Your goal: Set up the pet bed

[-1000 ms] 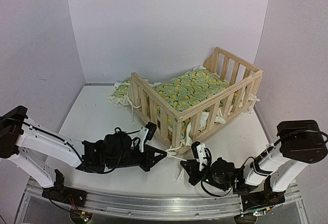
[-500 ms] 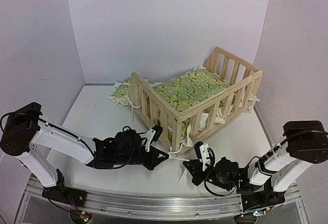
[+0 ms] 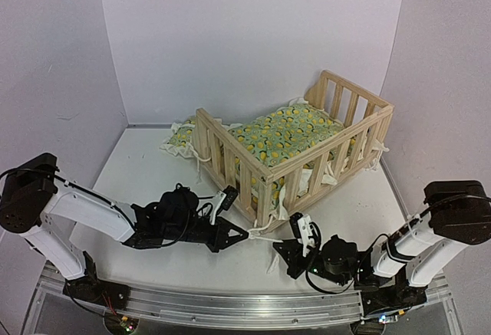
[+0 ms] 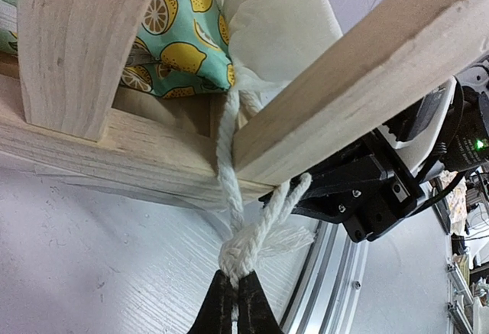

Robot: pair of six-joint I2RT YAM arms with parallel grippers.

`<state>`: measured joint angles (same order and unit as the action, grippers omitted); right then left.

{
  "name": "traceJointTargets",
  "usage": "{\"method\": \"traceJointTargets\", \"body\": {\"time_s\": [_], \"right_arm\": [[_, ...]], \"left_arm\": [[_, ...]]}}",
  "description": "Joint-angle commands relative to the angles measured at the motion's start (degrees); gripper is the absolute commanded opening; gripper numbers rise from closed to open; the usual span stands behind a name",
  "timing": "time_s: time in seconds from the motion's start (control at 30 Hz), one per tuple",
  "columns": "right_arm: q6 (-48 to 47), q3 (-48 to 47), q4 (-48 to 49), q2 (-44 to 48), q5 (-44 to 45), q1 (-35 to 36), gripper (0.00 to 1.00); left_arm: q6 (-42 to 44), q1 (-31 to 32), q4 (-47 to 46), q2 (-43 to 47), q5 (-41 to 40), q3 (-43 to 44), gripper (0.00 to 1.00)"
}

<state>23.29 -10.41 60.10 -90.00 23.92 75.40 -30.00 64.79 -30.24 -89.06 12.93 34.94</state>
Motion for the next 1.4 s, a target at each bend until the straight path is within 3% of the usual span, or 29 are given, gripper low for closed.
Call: {"method": "traceJointTargets", "body": {"time_s": [0.0,0.23,0.33,0.47,0.57,0.8,1.13,1.3,1.37], "right_arm": [[-1.22,-0.79,0.34,0.58,0.40,-0.16,0.00],[-1.32,-1.06,-0.07,0.65,0.28,-0.15,0.00],[-1.40,-1.01,-0.39,0.94,0.45,-0.14,0.00],[-1.44,-0.93,-0.83,1.46,0.59,-0.16,0.00],[-1.56,-0.92,-0.94,1.64,0.77,-0.11,0.00],[-0.72,-0.70,-1.63,1.99,2.05,-0.16,0.00],[2.92,-1.55,-5.17,1.43,0.73,-0.12,0.00],[2.92,-2.94,-6.55,1.31,0.53,-0.14,0.03],[3.98,-3.14,-7.38,1.47,1.58,-0.14,0.05]], "left_arm": [[0.55,-0.63,-1.64,2.39,2.08,-1.83,0.04],[2.78,-0.62,-3.61,1.30,5.74,-1.76,0.01],[3.94,-0.63,-4.59,0.91,7.76,-1.43,0.10],[4.92,-0.72,-5.30,0.63,7.68,-1.55,0.10],[5.07,-0.81,-5.44,-0.13,7.53,-1.10,0.01],[2.19,-0.81,-5.62,0.37,1.98,-1.29,0.00],[3.37,5.65,-5.70,15.63,-9.37,-6.01,0.00],[-0.27,5.68,-5.12,11.19,-5.59,-3.21,0.00],[-3.06,5.68,-4.98,10.29,-8.44,-3.71,0.00]]}}
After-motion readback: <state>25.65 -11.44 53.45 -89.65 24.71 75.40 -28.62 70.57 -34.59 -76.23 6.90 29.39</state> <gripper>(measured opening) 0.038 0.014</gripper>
